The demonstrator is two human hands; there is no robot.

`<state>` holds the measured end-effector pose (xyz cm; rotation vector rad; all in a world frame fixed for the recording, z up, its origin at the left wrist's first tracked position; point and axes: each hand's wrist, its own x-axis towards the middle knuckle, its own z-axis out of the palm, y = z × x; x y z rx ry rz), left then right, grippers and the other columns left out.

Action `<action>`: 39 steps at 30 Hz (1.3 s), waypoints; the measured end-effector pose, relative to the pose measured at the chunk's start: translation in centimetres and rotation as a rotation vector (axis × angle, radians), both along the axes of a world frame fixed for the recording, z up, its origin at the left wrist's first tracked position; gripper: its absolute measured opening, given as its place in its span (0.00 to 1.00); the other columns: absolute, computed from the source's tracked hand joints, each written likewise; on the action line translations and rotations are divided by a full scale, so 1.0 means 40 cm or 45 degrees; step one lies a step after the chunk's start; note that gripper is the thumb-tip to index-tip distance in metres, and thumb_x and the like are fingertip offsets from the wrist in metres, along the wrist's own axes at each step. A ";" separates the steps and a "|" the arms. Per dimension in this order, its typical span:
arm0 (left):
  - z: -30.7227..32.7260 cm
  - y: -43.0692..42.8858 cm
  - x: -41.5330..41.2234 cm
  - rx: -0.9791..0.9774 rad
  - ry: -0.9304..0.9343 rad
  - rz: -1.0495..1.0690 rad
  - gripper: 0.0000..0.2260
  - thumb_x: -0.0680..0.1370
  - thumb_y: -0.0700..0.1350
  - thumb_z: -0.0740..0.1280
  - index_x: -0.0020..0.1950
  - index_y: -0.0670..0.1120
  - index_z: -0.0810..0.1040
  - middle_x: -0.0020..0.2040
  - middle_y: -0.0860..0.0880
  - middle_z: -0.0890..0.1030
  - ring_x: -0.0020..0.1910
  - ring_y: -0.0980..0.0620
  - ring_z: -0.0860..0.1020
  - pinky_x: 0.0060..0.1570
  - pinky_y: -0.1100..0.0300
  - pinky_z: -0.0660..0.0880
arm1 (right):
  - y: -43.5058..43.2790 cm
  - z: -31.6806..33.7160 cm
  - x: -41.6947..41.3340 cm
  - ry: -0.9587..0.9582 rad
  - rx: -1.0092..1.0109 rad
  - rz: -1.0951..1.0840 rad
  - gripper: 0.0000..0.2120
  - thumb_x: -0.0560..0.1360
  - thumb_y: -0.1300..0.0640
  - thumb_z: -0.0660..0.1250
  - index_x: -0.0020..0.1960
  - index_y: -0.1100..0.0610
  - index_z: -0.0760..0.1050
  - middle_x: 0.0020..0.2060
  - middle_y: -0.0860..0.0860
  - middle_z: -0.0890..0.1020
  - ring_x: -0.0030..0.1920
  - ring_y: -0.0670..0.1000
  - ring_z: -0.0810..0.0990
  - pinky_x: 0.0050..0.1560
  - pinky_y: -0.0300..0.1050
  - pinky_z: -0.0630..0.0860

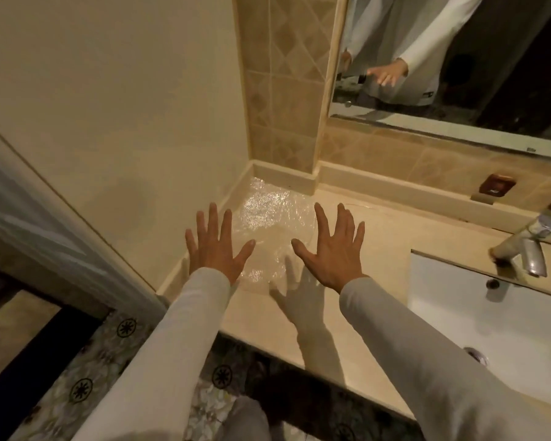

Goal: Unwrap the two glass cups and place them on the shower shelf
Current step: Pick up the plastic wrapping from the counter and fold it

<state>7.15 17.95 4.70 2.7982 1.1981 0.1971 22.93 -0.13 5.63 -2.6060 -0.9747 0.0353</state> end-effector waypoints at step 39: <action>-0.181 0.325 0.363 -1.375 -0.671 0.638 0.12 0.79 0.48 0.67 0.38 0.45 0.79 0.34 0.46 0.79 0.23 0.48 0.73 0.25 0.60 0.71 | 0.160 -0.197 0.303 1.417 0.762 -0.648 0.06 0.77 0.70 0.68 0.48 0.68 0.84 0.41 0.55 0.86 0.40 0.47 0.84 0.42 0.38 0.79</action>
